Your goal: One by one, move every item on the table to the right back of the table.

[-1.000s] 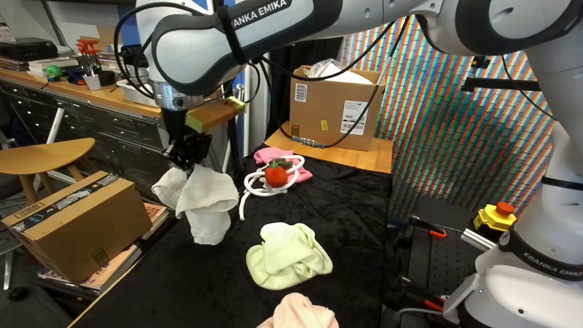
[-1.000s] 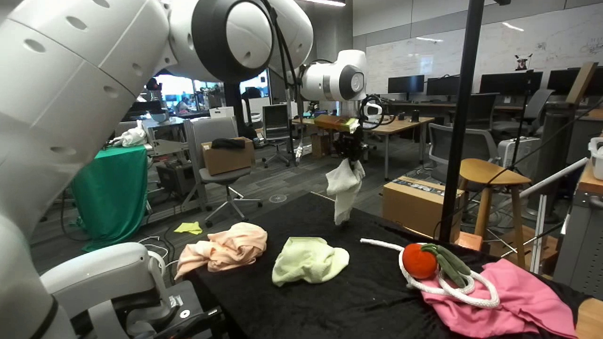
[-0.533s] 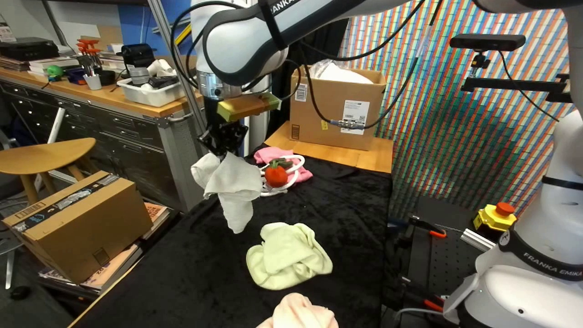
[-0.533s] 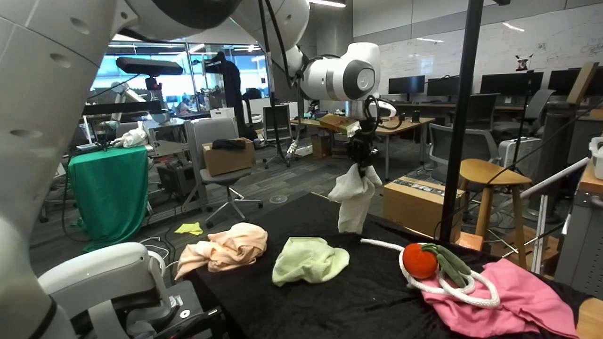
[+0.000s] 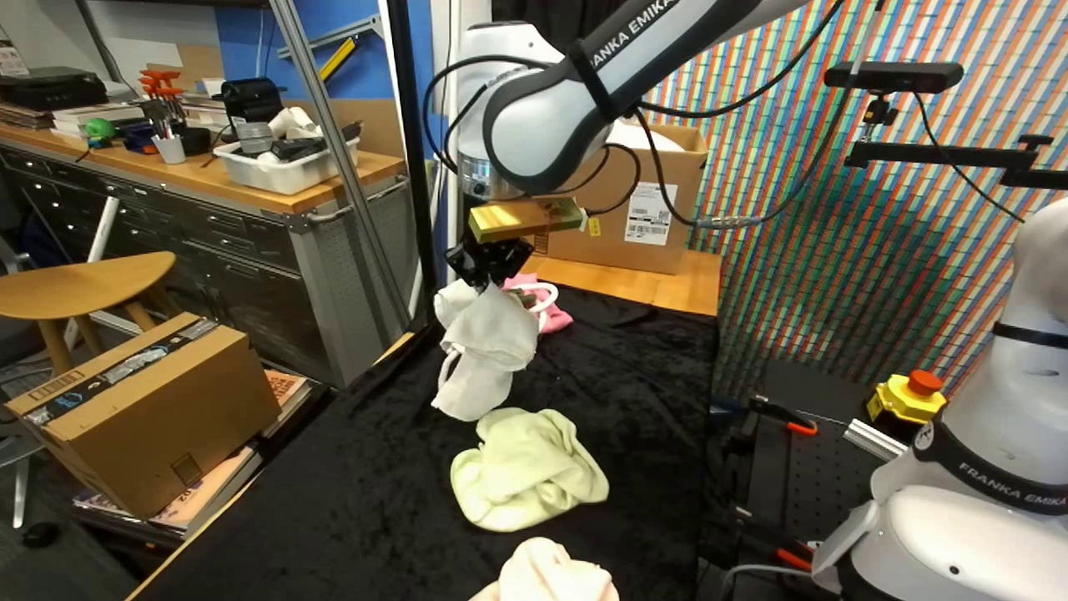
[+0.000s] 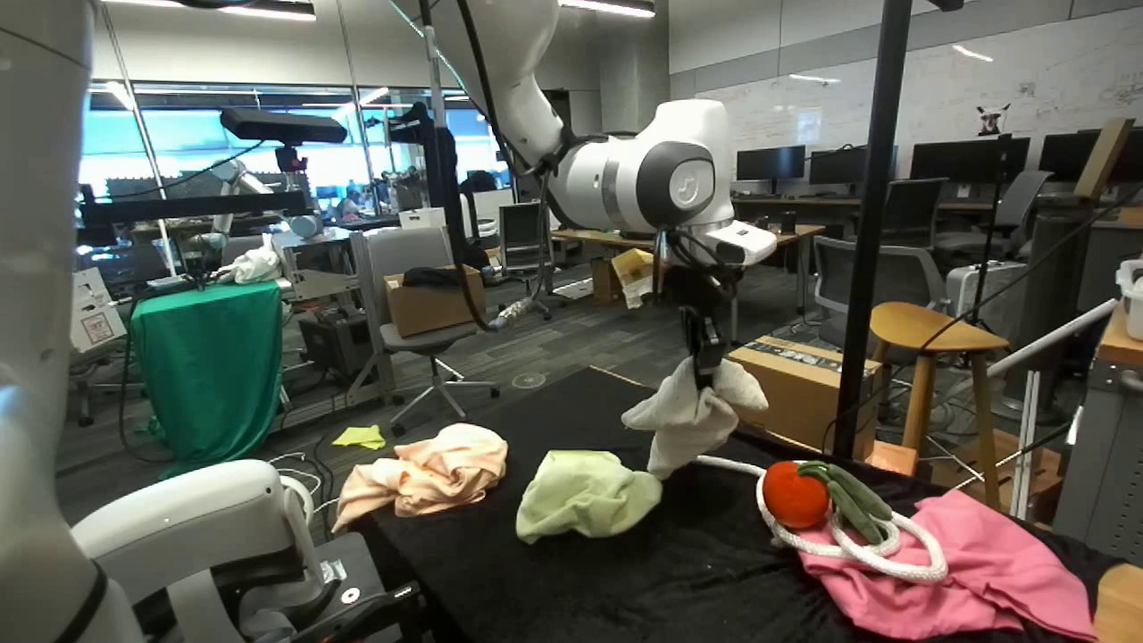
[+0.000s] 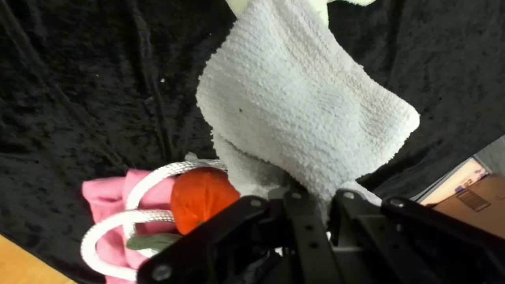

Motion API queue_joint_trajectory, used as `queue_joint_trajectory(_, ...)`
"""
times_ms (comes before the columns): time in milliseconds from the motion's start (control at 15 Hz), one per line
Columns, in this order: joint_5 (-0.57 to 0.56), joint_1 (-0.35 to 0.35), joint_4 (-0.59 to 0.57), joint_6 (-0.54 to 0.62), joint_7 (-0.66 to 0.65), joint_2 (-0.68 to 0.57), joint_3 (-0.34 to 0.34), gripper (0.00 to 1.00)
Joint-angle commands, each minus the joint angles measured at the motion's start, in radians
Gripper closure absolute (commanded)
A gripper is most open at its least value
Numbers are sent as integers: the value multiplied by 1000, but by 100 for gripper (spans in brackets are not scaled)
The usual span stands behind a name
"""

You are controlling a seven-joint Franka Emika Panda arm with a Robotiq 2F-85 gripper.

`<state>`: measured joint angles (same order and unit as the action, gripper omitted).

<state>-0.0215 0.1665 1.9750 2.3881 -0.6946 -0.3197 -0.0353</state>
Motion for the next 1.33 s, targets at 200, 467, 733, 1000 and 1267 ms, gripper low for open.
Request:
queue_joint_trajectory(200,-143,26,200,219,-375,98,-84,89)
queue_joint_trajectory(467,-287,42,228,294,-648,106,-137,88)
queue_joint_trajectory(733,-461,88,213,319,-949,97,-222,89)
queue_joint_trajectory(1000,-630,177,176,308,-1243,77,-341,89)
queue_joint_trajectory(1267,-840,163,147,242,-1519,67,-313,89)
